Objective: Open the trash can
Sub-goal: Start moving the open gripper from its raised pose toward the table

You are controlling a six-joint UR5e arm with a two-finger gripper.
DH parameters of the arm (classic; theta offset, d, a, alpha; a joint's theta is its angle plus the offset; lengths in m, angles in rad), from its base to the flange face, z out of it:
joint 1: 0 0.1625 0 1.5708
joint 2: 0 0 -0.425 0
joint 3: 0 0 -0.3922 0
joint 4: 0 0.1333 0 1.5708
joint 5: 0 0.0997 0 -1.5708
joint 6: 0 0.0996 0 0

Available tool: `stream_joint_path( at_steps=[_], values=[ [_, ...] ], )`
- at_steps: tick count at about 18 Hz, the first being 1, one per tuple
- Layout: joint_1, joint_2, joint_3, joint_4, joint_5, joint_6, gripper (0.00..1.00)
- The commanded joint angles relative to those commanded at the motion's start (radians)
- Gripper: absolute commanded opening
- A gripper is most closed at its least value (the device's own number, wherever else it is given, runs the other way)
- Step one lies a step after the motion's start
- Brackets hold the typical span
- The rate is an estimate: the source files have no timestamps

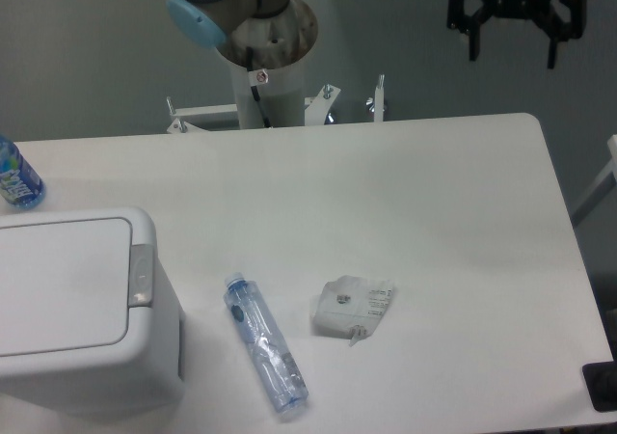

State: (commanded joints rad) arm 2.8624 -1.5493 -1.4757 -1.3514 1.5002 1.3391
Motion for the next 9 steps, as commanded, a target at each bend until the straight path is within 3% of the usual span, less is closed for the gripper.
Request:
stream_joint_path(
  at_steps=[4, 9],
  values=[
    [-0.003, -0.003, -0.009, 0.021, -0.002, -0.02, 1.0],
    [-0.063, -0.035, -0.015, 0.115, -0.005, -0.282, 1.0]
  ],
)
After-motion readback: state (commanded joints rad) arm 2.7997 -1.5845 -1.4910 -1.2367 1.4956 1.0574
